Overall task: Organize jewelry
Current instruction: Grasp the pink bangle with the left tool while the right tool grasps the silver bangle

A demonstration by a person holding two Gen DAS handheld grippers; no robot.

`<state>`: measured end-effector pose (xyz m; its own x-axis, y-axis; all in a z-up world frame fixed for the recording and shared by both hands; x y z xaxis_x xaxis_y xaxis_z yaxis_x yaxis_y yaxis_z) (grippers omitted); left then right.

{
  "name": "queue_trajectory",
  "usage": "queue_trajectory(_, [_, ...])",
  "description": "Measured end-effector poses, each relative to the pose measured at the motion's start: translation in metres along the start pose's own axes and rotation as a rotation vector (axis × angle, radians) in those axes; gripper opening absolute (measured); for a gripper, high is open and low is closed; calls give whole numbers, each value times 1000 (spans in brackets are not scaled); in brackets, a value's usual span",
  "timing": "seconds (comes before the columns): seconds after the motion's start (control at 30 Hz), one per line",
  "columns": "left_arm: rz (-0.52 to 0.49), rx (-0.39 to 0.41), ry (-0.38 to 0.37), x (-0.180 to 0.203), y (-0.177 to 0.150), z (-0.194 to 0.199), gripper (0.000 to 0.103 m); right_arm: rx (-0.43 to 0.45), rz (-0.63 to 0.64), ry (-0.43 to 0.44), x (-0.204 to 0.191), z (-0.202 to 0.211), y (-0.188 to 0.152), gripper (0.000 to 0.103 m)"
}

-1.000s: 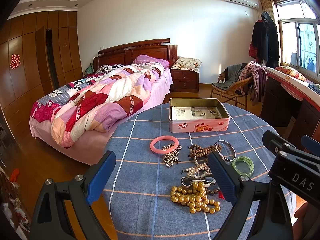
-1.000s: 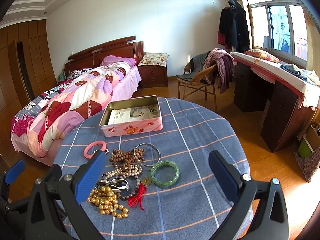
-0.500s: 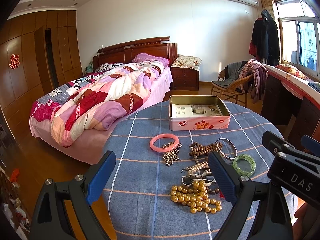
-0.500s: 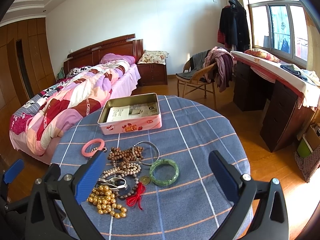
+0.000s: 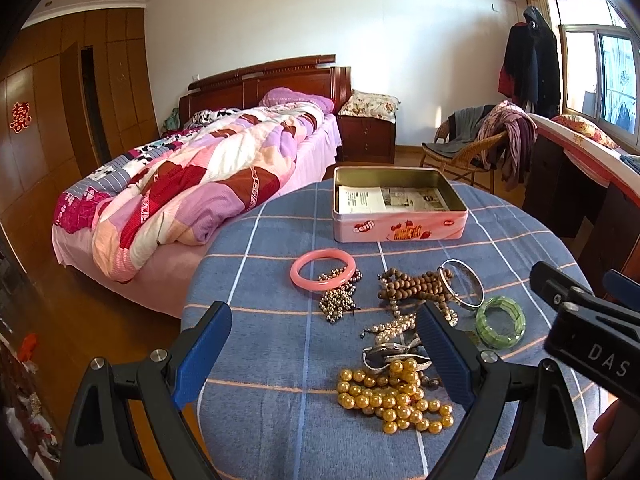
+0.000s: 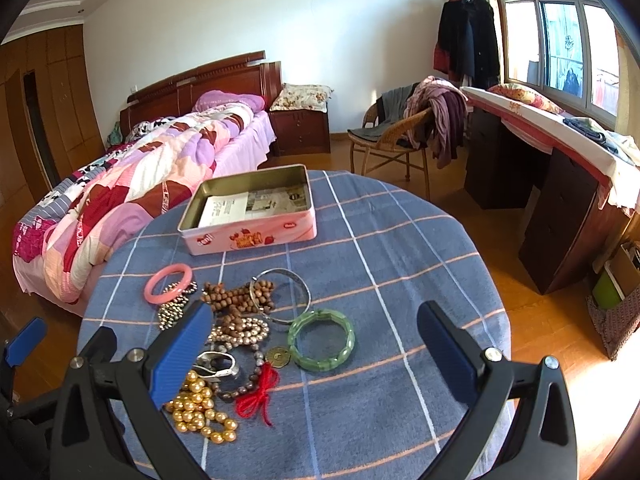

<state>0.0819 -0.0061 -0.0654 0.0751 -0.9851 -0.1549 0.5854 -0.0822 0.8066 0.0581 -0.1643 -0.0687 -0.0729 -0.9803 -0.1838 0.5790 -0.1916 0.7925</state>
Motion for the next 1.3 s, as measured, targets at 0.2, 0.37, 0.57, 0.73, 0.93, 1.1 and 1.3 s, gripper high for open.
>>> queue_trajectory(0.2, [-10, -62, -33, -7, -8, -32, 93, -17, -3, -7, 29, -13, -5, 103])
queue_trajectory(0.37, [16, -135, -20, -23, -16, -63, 93, -85, -70, 50, 58, -30, -17, 78])
queue_trajectory(0.57, [16, -151, -34, -30, -6, -87, 93, -135, -112, 163, 60, -43, -20, 64])
queue_trajectory(0.73, [68, -184, -63, -33, 8, -109, 93, -183, -99, 312, 38, -59, -11, 76])
queue_trajectory(0.93, [99, -244, -103, -24, 19, -136, 93, -284, 6, 340, 12, -95, -8, 84])
queue_trajectory(1.1, [52, -281, -148, -2, 23, -157, 93, -365, 65, 334, 5, -120, -14, 83])
queue_trajectory(1.3, [17, -341, -186, 17, 27, -185, 93, -381, 103, 322, 9, -123, -12, 79])
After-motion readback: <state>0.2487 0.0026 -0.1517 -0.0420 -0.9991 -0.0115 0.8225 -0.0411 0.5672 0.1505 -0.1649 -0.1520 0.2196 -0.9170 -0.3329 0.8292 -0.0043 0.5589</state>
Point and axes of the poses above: each gripper's, at about its wrist camera, not at the fingertips, and z roughly against the way its jaws point, x to its right, y to its top, the point moved 6 cm from there along -z, roughly the way its jaws point, and after that the axes turned 10 degrees about y, right-handed, at the moved point
